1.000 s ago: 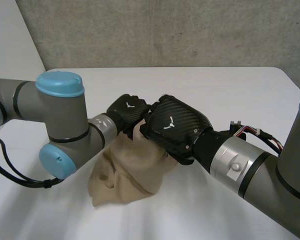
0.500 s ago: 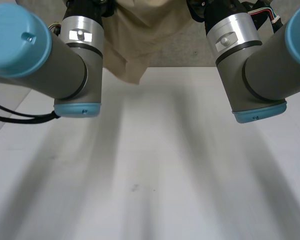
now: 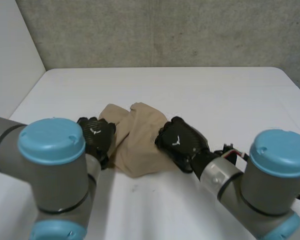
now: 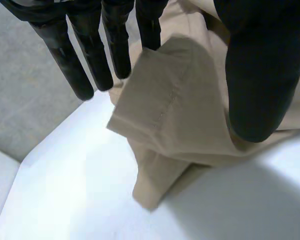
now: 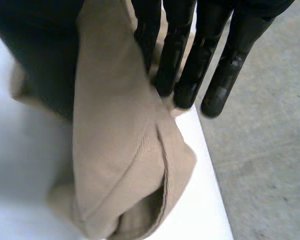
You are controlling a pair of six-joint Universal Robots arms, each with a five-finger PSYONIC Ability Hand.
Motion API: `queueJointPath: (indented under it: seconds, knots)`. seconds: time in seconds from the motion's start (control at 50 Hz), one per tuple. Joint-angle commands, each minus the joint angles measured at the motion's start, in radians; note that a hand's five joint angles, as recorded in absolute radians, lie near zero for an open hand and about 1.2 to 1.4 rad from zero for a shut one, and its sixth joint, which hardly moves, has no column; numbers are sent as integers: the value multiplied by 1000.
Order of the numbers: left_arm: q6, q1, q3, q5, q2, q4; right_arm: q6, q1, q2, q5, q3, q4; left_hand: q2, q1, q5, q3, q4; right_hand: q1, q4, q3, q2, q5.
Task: Fold the shorts.
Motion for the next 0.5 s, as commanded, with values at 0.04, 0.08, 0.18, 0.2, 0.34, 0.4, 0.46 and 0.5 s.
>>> queueJointPath:
  seconds: [0.04,0.08,0.18,0.2,0.34,0.4,0.46,0.5]
  knots:
    - [-26,-3,-21,-12,196,-9,103,-9,-204,-26,55,-14,-109,-100,-92,-114,-98,-407,-503,-499,-500,-512]
    - [-24,0,-12,2,218,-4,196,-38,-273,-13,47,-11,-112,-103,-95,-117,-101,-407,-503,-499,-500,-512]
    - [-23,18,30,118,221,13,512,-169,-354,32,37,-2,-112,-103,-95,-117,-101,-407,-503,-499,-500,-512]
    - [-21,35,45,175,217,19,564,-183,-359,39,35,1,-112,-103,-95,-117,-101,-407,-503,-499,-500,-512]
    - [-10,95,139,425,110,30,813,-290,-354,43,-9,137,-112,-103,-95,-117,-101,-407,-503,-499,-500,-512]
    - [-1,99,203,493,41,30,826,-337,-316,33,-39,232,-112,-103,-95,-117,-101,-407,-503,-499,-500,-512]
    - [13,112,251,519,2,24,821,-344,-224,26,-77,311,-112,-103,-95,-117,-101,-407,-503,-499,-500,-512]
    - [40,119,292,533,-42,16,819,-343,-181,28,-97,338,-112,-103,-95,-117,-101,-407,-503,-499,-500,-512]
